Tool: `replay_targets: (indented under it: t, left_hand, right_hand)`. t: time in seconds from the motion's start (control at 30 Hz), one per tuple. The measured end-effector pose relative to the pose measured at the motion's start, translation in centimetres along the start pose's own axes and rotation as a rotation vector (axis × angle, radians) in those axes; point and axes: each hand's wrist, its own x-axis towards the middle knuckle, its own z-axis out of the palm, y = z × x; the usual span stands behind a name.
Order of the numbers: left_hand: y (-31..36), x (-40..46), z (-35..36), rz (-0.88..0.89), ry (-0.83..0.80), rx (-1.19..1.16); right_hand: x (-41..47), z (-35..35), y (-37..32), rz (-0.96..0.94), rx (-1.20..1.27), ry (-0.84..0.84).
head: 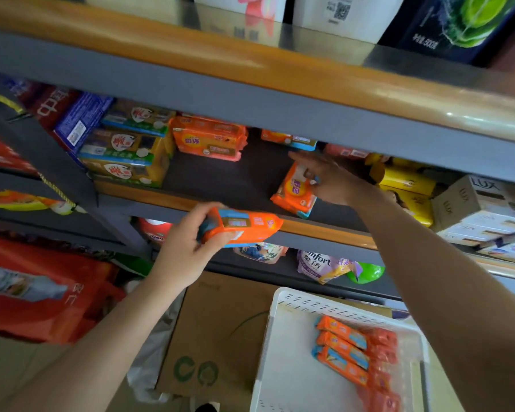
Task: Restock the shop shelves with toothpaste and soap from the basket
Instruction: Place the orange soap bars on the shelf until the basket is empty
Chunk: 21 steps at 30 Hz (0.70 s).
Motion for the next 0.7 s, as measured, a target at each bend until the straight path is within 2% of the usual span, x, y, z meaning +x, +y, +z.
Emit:
replay_targets:
  t: [0.07,0.13,0.23,0.33,0.43,0.57,0.7]
  left_hand:
    - [0.0,-0.1,-0.3,0.025,0.0,0.102]
    - [0.3,-0.1,-0.6,0.061,0.013,0.098]
    - [2.1,0.4,-1.0,0.114,0.047,-0.011]
    - [3.9,2.2,-0.5,0.261,0.068,0.065]
    - [3.4,4.4,0.7,0.424,-0.014,0.276]
    - [1.1,4.7,1.2,0.428,-0.126,0.426]
    - [0.5,4.4,0.7,0.391,-0.146,0.481]
  right_hand:
    - [0.5,-0.6,0.1,-0.015,-0.104,-0.08]
    - [0.4,-0.9,0.8,0.016,-0.16,-0.099]
    - [-0.7,-0.6,2.2,0.132,0.005,-0.094]
    - [-1.9,0.7,2.9,0.229,0.168,0.0]
    - [-2.9,1.8,2.4,0.332,0.116,0.147]
    - [-4.1,2.8,1.6,0.445,0.24,0.283]
    - [-5.0,3.1,1.8,0.385,0.422,0.354]
